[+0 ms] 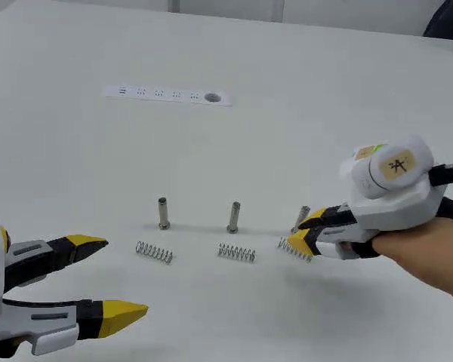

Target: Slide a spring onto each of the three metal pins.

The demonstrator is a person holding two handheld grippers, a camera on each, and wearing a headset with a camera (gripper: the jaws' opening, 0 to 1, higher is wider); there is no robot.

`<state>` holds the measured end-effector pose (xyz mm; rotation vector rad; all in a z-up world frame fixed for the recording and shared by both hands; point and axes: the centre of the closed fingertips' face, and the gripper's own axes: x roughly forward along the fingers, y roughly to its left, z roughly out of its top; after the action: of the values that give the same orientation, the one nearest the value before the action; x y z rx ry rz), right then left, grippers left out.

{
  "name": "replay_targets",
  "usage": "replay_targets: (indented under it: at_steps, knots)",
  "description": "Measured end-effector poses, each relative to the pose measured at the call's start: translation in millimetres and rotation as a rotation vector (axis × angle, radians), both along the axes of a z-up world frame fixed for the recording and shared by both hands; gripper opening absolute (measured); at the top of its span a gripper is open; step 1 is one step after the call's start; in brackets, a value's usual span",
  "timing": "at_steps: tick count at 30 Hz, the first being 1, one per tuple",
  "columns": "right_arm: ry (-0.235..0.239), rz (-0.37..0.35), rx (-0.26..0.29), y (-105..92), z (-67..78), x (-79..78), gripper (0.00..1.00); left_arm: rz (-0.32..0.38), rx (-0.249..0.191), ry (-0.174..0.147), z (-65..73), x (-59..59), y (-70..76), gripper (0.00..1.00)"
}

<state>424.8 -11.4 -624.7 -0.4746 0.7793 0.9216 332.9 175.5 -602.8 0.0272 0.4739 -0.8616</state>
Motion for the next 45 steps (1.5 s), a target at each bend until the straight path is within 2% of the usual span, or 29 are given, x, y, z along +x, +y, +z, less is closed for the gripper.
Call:
replay_targets:
  at_steps: [4,7,11,15,21,30,39,45]
  knots:
    - [0.003,0.034,-0.051,0.4,-8.5,-0.1,0.17,0.002,0.0,0.0,-0.3,-0.1,0.7,0.7]
    - [0.022,0.042,-0.07,-0.2,-16.1,-0.2,0.17,0.003,0.0,0.002,-0.9,-0.6,1.0,0.7]
    - [0.026,0.057,-0.123,-6.8,-24.3,-2.1,0.17,0.007,-0.002,0.003,-1.8,-1.0,1.7,0.7]
    - [0.044,0.062,-0.14,-13.9,-31.0,-5.8,0.17,0.008,0.0,0.006,-2.8,-1.7,1.8,0.7]
    - [0.063,0.048,-0.146,-23.5,-36.8,-9.7,0.17,0.003,0.001,0.008,-3.0,-1.7,0.1,0.7]
    - [0.081,0.038,-0.143,-27.6,-41.6,-12.8,0.17,-0.005,0.001,0.006,-2.4,-2.6,-1.2,0.7]
    - [0.096,0.044,-0.114,-25.4,-41.7,-15.9,0.12,-0.009,-0.002,0.001,-0.1,-3.8,-2.6,0.69]
    - [0.092,0.041,-0.116,-26.7,-36.5,-20.4,0.11,-0.043,-0.003,-0.008,6.8,-6.8,-11.2,0.67]
